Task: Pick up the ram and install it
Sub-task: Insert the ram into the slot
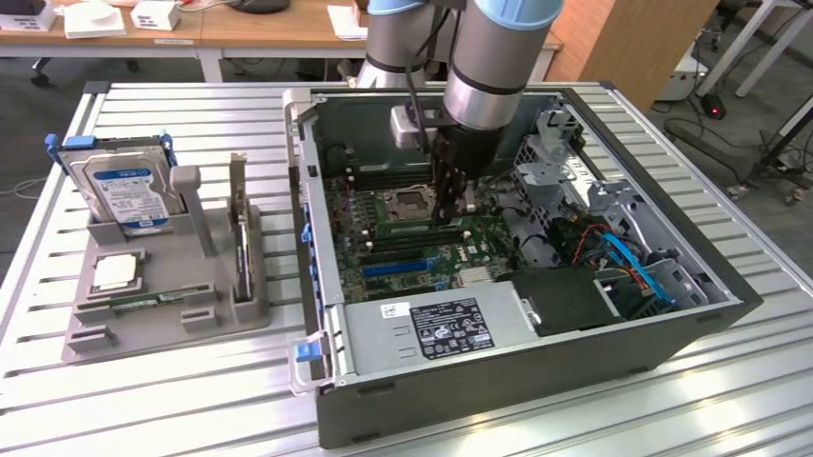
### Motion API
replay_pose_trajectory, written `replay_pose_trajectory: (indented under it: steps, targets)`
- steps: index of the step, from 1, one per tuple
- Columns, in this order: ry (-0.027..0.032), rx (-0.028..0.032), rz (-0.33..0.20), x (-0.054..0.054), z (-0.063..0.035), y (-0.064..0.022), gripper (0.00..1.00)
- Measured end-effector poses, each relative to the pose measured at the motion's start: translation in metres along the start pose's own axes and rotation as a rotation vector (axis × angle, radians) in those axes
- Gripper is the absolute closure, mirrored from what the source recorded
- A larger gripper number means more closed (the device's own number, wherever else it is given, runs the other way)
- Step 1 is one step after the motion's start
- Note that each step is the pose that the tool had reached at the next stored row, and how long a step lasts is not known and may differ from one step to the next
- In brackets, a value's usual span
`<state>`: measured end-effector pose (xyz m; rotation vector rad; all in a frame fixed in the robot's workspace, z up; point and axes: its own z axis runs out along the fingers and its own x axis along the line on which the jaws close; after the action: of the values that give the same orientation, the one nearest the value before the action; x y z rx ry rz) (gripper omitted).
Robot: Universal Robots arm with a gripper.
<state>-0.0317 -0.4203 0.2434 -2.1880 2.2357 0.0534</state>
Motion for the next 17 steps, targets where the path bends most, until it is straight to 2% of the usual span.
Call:
replay_pose_trajectory:
  steps: [17]
  targets:
    - [0.0004, -0.0001, 0.0, 0.0002, 0.0058, 0.0001, 0.89]
